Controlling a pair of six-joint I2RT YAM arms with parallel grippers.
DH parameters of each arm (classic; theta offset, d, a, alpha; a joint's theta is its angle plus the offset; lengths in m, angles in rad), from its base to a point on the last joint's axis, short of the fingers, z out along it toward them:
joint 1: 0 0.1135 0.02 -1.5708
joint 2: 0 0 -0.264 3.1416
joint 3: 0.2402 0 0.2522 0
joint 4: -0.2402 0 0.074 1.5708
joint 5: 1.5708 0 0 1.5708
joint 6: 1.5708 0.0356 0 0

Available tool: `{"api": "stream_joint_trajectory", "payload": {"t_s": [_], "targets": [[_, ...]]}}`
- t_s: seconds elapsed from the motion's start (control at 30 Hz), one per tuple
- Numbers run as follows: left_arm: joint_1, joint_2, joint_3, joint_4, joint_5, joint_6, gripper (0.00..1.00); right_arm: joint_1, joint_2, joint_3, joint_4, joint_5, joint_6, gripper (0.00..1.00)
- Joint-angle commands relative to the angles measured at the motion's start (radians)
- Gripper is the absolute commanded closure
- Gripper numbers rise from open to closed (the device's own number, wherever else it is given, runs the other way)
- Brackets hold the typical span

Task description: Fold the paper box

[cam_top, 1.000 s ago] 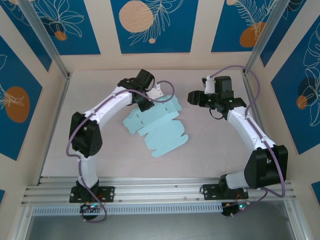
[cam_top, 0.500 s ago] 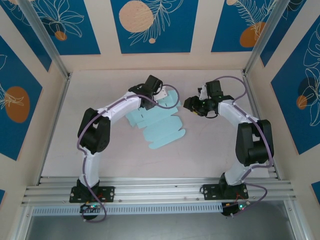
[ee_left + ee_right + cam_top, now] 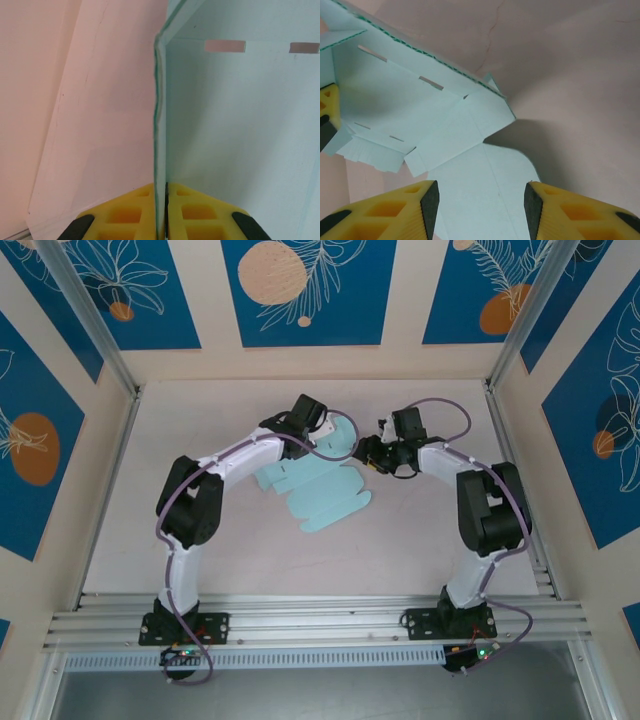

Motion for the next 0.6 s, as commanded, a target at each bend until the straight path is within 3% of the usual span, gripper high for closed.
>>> {"api": "stream_joint_trajectory", "payload": {"t_s": [0.0,0.43,0.57], "targets": [[-0.01,0.013,0.028,0.014,-0.02,0.011,0.9,0.002,0.055,0.005,0.055,0.006,0.014,0.49],[-0.009,0.03,0.043,0.005,-0.025,-0.002,0.9,0.031,0.147,0.03,0.225,-0.064,0.063,0.5],[-0.01,0.035,0.043,0.006,-0.027,-0.01,0.9,0.042,0.149,0.047,0.265,-0.078,0.071,0.59]]}}
